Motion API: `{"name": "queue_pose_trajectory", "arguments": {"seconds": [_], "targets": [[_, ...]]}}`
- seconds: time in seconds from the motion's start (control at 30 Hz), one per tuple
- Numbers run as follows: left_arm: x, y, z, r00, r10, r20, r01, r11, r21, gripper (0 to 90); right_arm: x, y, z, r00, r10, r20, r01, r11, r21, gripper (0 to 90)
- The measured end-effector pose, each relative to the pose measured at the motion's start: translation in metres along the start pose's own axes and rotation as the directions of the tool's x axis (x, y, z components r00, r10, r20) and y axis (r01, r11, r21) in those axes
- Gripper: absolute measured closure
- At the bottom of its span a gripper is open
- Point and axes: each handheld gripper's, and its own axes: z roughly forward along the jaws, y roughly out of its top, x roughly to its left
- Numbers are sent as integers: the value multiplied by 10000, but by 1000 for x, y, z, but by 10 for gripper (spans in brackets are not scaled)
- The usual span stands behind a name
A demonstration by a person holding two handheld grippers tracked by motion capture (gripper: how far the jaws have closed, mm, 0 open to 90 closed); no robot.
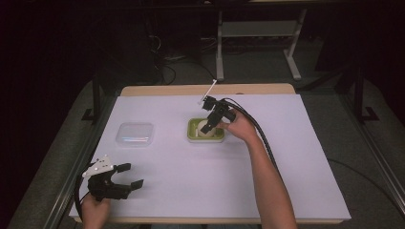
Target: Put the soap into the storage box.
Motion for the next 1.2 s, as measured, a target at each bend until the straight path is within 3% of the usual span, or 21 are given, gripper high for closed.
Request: {"name": "queue_pose_trajectory", "arguments": {"seconds": [0.17, 0.4, 0.5, 0.9, 1.2], "targets": [[-2, 0, 1, 10000, -55, 16, 55, 10000, 27, 130, 0, -4, -6, 10000, 60, 74, -59, 10000, -30, 244], [-1, 1, 1, 10000, 26, 7, -26, 10000, 87, 130, 2, -10, -16, 9998, 140, -160, -144, 9996, -240, 236], [-1, 1, 1, 10000, 12, 7, -12, 10000, 70, 130, 6, -13, -19, 9999, -2, 127, 8, 9991, -435, 227], [-2, 1, 2, 10000, -22, -14, 22, 10000, 48, 130, 6, -33, -29, 9989, 453, -153, -458, 9983, -362, 198], [-2, 1, 2, 10000, 17, -32, -16, 10000, 79, 130, 10, -43, -37, 9990, 406, -164, -417, 9967, -690, 197]]}}
